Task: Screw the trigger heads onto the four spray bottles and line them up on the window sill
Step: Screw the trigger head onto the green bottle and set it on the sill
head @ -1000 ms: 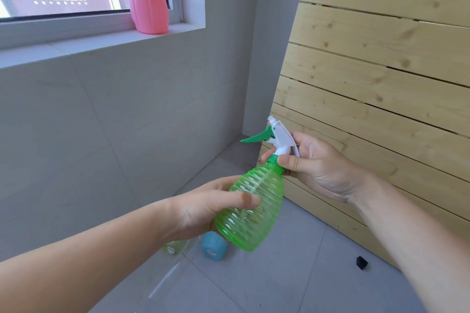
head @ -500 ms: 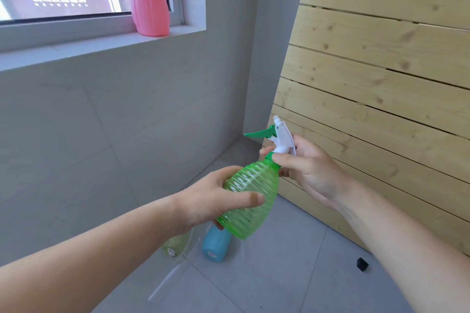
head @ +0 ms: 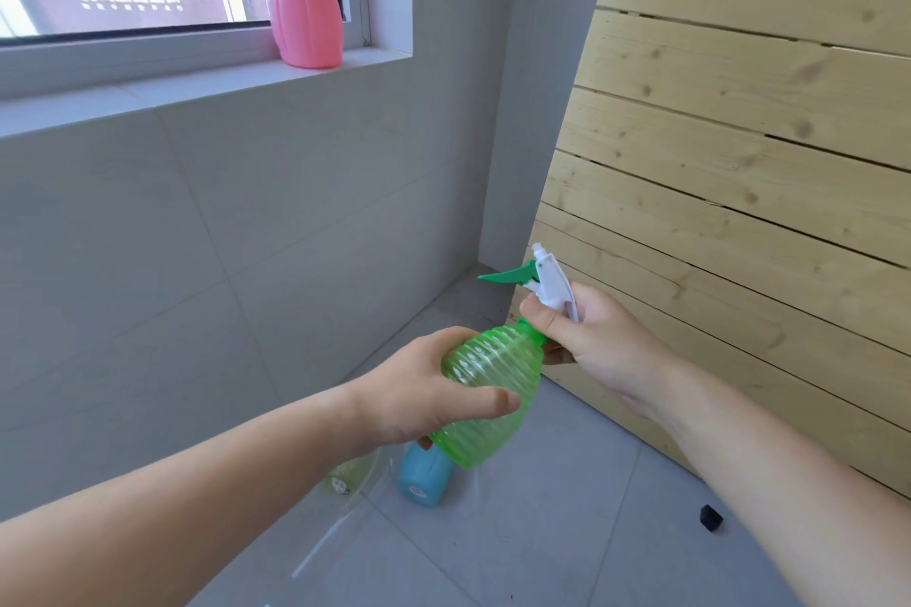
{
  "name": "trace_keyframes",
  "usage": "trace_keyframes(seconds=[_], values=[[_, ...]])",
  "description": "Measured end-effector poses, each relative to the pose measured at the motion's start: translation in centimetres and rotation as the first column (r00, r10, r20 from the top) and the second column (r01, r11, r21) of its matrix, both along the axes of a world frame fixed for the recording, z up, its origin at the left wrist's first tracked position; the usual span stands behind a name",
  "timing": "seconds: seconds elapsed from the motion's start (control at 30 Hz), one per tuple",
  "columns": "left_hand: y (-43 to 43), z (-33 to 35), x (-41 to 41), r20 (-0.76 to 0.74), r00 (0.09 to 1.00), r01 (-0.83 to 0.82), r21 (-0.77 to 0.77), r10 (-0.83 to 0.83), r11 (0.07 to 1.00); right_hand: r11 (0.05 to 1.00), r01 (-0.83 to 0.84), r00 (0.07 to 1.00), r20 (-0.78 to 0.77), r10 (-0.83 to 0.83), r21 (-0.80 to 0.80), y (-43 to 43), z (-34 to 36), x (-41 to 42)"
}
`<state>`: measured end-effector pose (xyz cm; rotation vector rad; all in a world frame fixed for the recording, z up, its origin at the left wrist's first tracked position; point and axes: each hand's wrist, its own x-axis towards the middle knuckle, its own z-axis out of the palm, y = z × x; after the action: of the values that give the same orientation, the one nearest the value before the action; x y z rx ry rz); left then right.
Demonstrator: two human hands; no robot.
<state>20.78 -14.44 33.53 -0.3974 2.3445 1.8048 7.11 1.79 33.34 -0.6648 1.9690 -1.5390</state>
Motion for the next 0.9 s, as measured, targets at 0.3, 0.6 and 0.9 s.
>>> trace_keyframes(seconds=[0.3,0.6,0.9], values=[[0.2,0.7,0.0,-0.024,0.999,0.028,0.130,-0.025,0.991,0.922,0.007,0.900,0.405,0.163,-0.387,1.0,1.4,-0.2],[0.6,0.8,-0.3,-0.084,0.996,0.007,0.118,0.003,0.993,0.883,0.041,0.897,0.407,0.174,-0.468,0.2,1.9,0.9],[0.9,0.6,-0.7,-0.129,0.981,-0.164,-0.148,0.145,0.975,0.892,0.174,0.939,0.342,-0.024,-0.416,-1.6,1.5,1.2]])
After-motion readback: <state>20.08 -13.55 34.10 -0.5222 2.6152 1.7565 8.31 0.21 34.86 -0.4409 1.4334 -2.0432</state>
